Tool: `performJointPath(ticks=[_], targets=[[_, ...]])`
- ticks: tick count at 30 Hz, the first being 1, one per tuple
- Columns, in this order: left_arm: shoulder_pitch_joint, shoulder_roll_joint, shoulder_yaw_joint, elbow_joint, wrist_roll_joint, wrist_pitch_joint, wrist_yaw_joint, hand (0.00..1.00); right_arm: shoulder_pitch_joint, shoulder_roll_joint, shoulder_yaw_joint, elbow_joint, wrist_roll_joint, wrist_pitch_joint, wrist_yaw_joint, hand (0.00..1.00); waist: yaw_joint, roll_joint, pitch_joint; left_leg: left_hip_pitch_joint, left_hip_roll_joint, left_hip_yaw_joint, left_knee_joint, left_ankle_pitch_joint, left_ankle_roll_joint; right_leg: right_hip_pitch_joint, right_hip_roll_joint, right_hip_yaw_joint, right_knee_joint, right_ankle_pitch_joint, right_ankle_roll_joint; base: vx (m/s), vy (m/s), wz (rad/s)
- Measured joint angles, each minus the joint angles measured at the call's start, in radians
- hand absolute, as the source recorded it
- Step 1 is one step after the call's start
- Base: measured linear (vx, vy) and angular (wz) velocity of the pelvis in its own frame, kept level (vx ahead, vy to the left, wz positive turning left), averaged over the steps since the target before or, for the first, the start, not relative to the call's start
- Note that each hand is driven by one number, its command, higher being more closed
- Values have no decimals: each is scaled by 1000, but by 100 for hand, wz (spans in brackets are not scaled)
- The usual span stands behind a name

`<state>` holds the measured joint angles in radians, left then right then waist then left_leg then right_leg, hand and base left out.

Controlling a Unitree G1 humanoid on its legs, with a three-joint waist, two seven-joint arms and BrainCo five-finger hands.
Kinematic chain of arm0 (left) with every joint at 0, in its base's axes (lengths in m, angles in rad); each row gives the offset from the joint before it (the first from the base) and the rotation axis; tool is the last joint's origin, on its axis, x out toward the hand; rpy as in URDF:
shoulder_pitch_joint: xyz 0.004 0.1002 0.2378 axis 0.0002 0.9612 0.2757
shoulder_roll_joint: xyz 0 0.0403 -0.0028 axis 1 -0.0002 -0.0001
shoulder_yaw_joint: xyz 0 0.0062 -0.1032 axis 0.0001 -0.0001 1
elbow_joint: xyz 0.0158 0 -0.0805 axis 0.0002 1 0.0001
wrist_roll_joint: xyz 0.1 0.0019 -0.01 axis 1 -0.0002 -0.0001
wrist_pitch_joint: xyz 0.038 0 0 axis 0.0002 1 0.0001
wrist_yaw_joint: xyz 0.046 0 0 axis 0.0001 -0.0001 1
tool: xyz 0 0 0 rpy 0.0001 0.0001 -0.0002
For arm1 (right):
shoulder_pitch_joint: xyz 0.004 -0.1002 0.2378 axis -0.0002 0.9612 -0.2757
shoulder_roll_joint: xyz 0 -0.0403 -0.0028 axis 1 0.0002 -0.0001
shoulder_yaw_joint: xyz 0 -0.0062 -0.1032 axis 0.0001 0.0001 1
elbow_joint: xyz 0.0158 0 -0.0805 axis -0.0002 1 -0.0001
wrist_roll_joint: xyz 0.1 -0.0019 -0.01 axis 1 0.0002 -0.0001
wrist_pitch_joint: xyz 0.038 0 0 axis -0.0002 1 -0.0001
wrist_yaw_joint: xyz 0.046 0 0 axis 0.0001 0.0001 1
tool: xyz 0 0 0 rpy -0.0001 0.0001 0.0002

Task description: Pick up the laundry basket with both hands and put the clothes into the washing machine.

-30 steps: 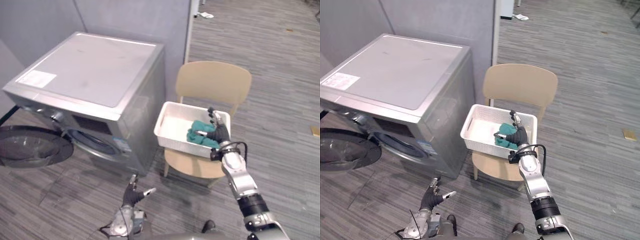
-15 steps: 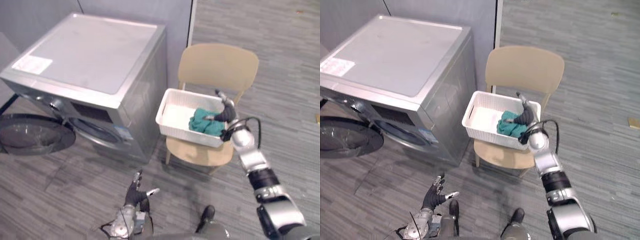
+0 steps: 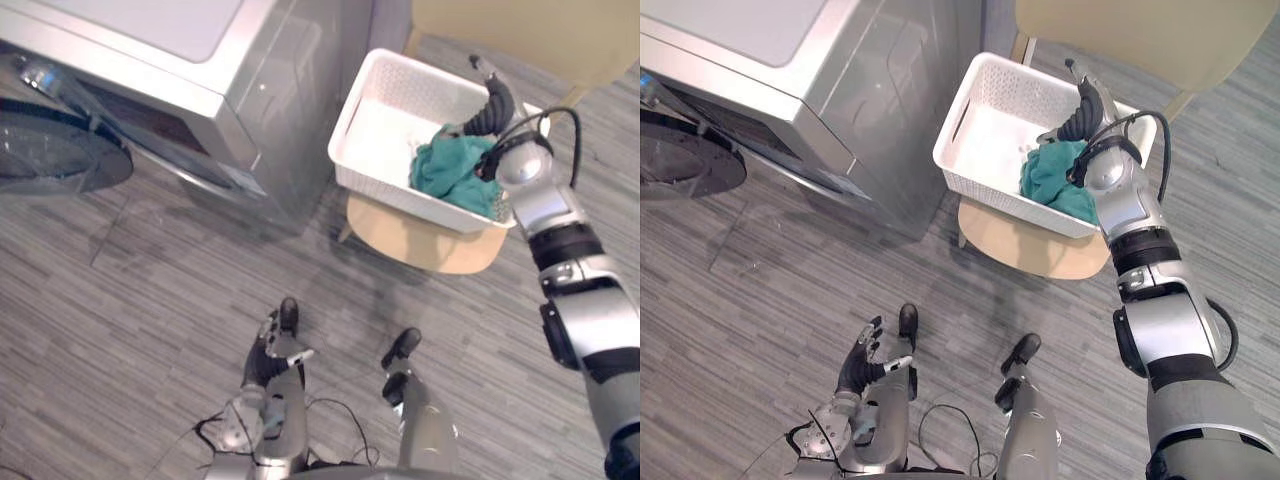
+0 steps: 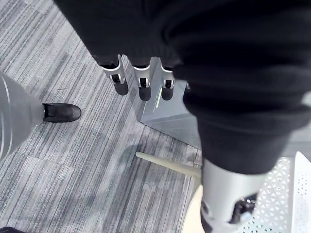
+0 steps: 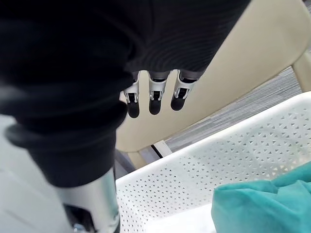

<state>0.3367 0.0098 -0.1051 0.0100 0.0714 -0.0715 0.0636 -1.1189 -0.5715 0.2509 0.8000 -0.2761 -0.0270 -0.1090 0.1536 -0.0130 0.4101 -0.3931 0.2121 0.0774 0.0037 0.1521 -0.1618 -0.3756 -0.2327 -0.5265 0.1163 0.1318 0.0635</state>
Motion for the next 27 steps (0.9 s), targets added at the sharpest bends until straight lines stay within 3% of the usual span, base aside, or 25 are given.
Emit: performJointPath(ticks=[9, 13, 20, 27], targets=[[-58, 10, 25, -13, -22, -17, 12, 0, -119, -35, 84, 122, 39, 7, 31, 0, 5, -14, 63, -64, 20, -26, 8, 4, -4, -40, 19, -33, -1, 5, -6, 7, -23, 3], [-81, 27, 24, -13, -34, -22, 13, 0, -154, -83, 121, 184, 39, 14, 77, 0, 27, -19, 74, -90, 25, -40, 11, 7, -8, -51, 26, -48, -8, 5, -6, 3, -10, 5], [-82, 51, 19, -24, -73, -23, 1, 0, -173, -87, 159, 278, 37, 34, 155, 0, 31, -29, 82, -121, 27, -49, 11, 10, -9, -73, 29, -58, -9, 5, -6, 9, -1, 3], [-82, 59, -22, -34, -103, -24, -20, 0, -185, -117, 199, 365, 5, 36, 182, 0, 33, -36, 89, -146, 29, -59, 10, 12, -10, -91, 31, -74, -12, 5, -7, 7, 6, 2]])
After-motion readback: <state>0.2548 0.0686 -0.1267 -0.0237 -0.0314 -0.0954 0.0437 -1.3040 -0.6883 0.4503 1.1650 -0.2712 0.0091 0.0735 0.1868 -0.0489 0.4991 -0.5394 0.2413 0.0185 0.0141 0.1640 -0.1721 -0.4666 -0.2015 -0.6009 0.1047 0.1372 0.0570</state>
